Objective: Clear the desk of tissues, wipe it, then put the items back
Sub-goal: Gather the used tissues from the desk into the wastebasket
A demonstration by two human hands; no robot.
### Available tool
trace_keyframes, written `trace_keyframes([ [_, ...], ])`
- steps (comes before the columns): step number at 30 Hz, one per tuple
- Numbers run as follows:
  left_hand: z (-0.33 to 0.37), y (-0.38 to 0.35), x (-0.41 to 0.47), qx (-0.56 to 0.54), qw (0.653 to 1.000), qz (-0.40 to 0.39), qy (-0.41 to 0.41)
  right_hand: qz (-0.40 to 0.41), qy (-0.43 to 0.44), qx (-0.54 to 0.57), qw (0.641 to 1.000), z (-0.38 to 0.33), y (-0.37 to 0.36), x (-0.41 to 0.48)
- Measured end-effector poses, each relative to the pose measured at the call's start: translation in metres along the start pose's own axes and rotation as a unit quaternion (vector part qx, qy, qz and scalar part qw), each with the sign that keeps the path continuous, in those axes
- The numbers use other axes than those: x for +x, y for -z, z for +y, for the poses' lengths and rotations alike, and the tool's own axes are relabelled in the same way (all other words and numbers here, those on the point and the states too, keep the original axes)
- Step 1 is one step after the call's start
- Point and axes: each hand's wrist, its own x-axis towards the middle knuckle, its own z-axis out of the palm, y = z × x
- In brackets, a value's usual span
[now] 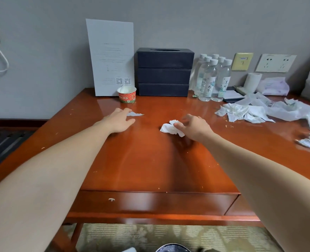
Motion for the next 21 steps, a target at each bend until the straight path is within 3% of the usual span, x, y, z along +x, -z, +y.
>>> trace_keyframes([
  [4,-0.009,-0.009,0.028,0.008,0.999,-0.032,-0.002,-0.005,0.04,-0.032,0.999,-0.007,-0.01,0.014],
  [8,-0.009,-0.012,0.04,0.024,0.999,-0.043,-0.021,-0.008,0.041,0.035,0.998,-0.014,-0.016,0.022],
  [13,-0.02,-0.011,0.042,0.031,0.997,0.072,-0.02,-0.001,0.048,0.062,0.997,-0.027,-0.021,0.033],
  [21,-0.036,0.006,0.066,-0.011,0.984,0.18,-0.001,-0.008,0.062,0.084,0.995,-0.048,-0.03,0.069],
])
